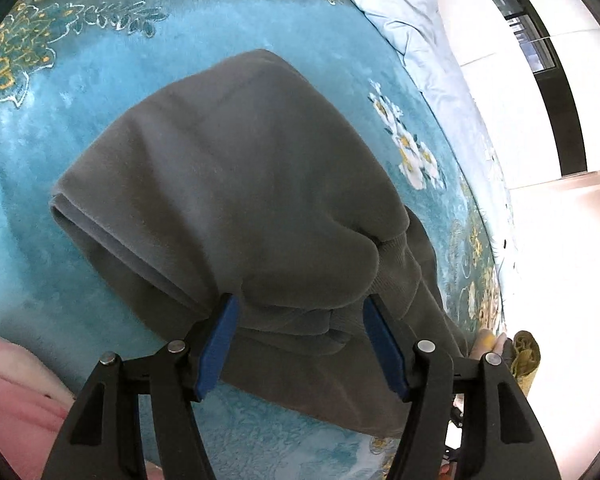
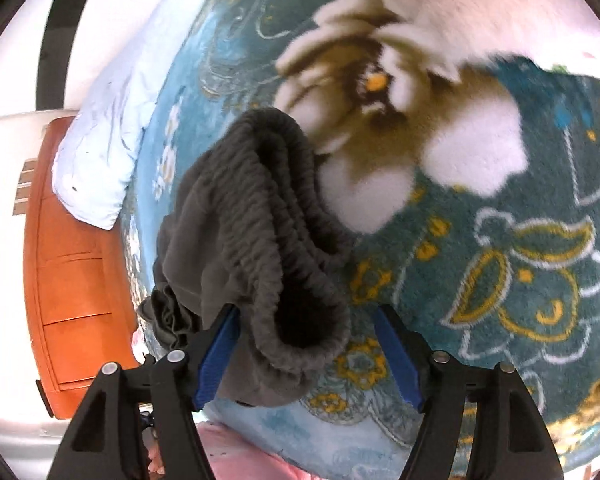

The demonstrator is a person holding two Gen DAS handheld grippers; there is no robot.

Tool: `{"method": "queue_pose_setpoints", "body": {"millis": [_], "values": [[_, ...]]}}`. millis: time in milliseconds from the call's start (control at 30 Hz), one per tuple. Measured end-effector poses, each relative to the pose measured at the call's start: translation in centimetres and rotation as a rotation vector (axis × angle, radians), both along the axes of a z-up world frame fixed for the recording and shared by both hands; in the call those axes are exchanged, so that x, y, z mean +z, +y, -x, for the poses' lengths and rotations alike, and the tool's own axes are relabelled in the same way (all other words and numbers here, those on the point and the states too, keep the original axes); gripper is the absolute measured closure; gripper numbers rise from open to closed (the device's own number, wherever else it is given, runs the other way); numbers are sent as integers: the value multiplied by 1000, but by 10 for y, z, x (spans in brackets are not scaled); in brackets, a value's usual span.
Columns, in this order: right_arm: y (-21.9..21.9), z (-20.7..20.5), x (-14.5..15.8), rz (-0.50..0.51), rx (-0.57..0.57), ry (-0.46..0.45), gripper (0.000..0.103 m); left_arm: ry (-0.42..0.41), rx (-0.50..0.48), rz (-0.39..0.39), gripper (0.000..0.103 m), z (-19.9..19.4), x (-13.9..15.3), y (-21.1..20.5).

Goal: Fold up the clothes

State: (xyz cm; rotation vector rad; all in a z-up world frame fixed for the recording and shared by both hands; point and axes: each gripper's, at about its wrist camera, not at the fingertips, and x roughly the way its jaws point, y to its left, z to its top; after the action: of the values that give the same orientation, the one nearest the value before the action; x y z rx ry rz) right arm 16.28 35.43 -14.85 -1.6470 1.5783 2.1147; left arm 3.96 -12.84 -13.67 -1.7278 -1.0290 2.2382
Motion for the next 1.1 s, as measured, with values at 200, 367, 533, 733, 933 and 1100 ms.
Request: {"method": "queue_pose_setpoints", "body": {"millis": [200,367,533,733,933,1100], "values": [[-5,5,2,21,-19,26,52,0,36,-5,37,-8,3,-2],[-14,18,48,-81,48,84,64,1,61,-16,37,-9,1,-2],[-63,54,130,-267,259,238,70,32,66,-32,37,-15,8,-7],[-186,109,201,-522,658,417,75,62,108,-82,37,-20,10,-24],[-264,142,161,-533,800,327,78,89,171,-142,37,-28,9,-49],[-326,137,156,-582,973,391,78,113,239,-211,37,-32,3,-72]]}}
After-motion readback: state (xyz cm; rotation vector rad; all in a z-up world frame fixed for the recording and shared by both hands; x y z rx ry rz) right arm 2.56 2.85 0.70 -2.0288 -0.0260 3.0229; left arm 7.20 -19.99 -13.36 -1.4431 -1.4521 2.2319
